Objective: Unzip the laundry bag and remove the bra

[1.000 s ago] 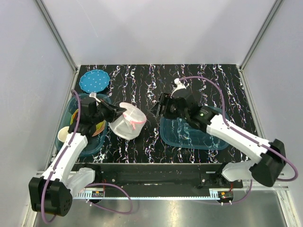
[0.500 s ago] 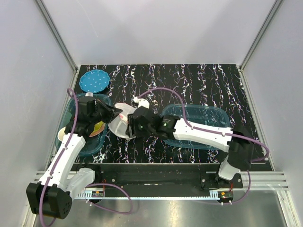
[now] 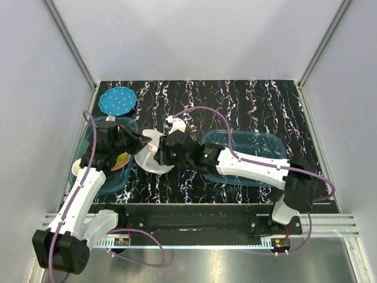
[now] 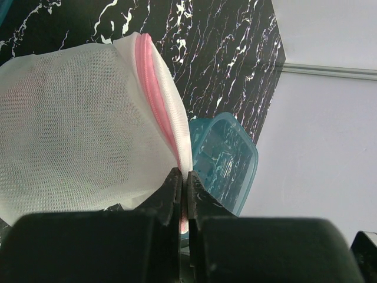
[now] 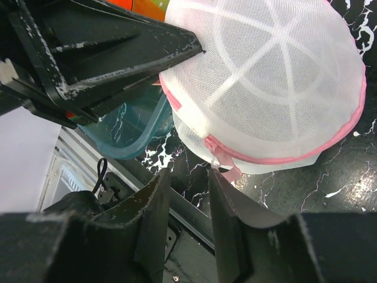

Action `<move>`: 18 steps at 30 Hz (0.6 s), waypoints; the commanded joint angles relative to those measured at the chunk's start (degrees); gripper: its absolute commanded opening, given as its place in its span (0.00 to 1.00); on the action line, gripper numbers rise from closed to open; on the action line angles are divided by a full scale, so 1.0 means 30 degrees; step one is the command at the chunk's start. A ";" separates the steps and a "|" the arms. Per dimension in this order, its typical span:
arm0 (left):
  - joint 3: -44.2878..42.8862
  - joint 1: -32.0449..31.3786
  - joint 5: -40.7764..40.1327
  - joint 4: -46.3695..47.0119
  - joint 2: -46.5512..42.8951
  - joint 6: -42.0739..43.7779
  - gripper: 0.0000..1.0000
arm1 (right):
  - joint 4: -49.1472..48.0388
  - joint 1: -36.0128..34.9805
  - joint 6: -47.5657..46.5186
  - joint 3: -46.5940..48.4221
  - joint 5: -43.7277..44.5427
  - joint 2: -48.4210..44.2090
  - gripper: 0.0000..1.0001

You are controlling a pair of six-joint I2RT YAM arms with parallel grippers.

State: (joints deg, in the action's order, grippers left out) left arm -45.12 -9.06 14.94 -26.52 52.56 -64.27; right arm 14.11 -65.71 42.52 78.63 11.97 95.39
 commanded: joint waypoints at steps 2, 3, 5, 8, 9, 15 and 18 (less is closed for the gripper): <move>-0.0954 -0.0027 -0.0175 0.0697 -0.0380 0.0300 0.00 | -0.2945 0.0020 0.0036 -0.0927 0.0465 -0.0950 0.38; -0.0955 -0.0027 -0.0117 0.0726 -0.0409 0.0329 0.00 | -0.2945 -0.0009 -0.0023 -0.0869 0.0435 -0.0601 0.38; -0.1013 -0.0027 -0.0087 0.0726 -0.0409 0.0300 0.00 | -0.3033 0.0049 -0.0082 -0.0751 0.0609 -0.0276 0.38; -0.0955 -0.0027 -0.0029 0.0726 -0.0526 0.0329 0.00 | -0.3266 0.0020 -0.0286 -0.0693 0.1195 0.0076 0.38; -0.0926 -0.0027 -0.0029 0.0697 -0.0555 0.0272 0.00 | -0.3325 0.0049 -0.0375 -0.0693 0.1371 0.0164 0.38; -0.0750 -0.0027 0.0030 0.0668 -0.0760 0.0125 0.00 | -0.3151 0.0225 -0.0405 -0.0516 0.1606 0.0399 0.37; -0.0779 -0.0027 0.0001 0.0667 -0.0790 0.0125 0.00 | -0.3004 0.0225 -0.0054 -0.1070 0.1811 0.0137 0.42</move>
State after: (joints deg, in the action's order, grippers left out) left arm -45.30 -9.06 14.94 -26.98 51.70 -63.88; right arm 6.74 -65.45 42.04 75.99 14.20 96.55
